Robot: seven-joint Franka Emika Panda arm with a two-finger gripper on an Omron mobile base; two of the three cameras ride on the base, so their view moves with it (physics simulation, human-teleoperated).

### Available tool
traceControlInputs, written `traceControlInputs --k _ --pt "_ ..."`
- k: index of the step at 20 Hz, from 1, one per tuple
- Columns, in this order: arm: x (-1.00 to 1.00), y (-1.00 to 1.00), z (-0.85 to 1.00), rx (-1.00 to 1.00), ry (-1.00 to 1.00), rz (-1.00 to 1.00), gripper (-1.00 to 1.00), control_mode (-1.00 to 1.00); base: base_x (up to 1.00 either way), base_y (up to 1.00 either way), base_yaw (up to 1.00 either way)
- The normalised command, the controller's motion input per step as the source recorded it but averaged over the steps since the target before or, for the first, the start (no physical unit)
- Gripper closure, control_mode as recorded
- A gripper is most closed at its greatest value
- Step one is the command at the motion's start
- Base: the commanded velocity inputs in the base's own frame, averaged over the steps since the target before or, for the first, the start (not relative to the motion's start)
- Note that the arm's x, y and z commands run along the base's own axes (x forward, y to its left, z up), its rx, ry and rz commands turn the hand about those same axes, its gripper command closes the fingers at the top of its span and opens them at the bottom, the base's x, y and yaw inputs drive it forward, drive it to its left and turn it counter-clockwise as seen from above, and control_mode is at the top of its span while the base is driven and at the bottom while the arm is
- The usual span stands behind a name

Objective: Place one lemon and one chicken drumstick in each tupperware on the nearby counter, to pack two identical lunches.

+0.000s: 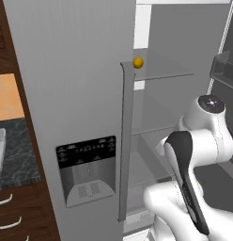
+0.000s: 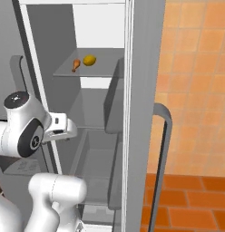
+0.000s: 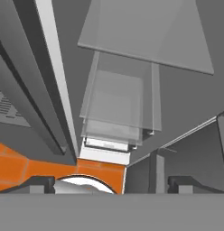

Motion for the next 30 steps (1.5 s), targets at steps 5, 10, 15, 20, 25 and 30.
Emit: traceControlInputs --k 5,10,15,20,25,30 --pt "0.01 0.00 0.38 0.09 -0.36 0.04 -1.00 -1.00 0.00 0.00 0.00" --pt "0.12 0.00 0.82 0.00 -0.15 0.01 -1.00 -1.00 0.00 0.00 0.00" --pt "0.39 0.01 0.93 0.03 -0.01 -0.01 -1.00 -1.00 0.00 0.00 0.00" --pt "0.71 0.00 0.43 0.13 -0.08 0.00 -1.00 -1.00 0.00 0.00 0.00" --pt "0.63 0.02 0.04 0.17 -0.03 -0.08 -1.00 -1.00 0.00 0.00 0.00" --pt "0.43 0.06 0.00 0.25 -0.04 -0.28 -1.00 -1.00 0.00 0.00 0.00"
